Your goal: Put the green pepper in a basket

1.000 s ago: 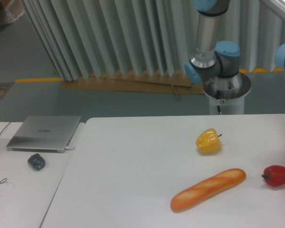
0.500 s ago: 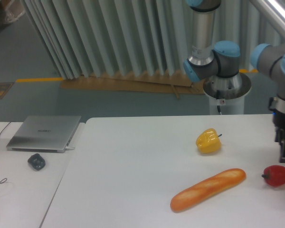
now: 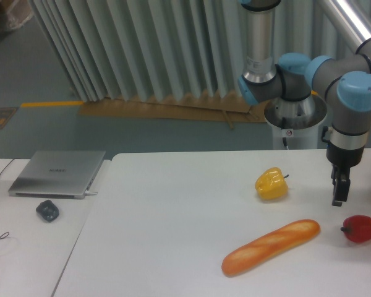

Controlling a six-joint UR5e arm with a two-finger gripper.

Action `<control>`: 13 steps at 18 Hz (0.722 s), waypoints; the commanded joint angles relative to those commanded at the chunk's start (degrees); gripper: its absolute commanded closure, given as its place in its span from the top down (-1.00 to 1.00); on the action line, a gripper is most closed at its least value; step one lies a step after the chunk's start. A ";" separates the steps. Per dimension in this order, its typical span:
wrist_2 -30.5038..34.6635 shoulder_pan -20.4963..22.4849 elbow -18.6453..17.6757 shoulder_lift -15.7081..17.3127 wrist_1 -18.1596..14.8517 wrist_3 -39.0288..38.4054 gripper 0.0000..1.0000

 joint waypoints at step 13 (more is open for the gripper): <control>1.24 -0.44 0.70 -0.44 0.26 -0.89 1.00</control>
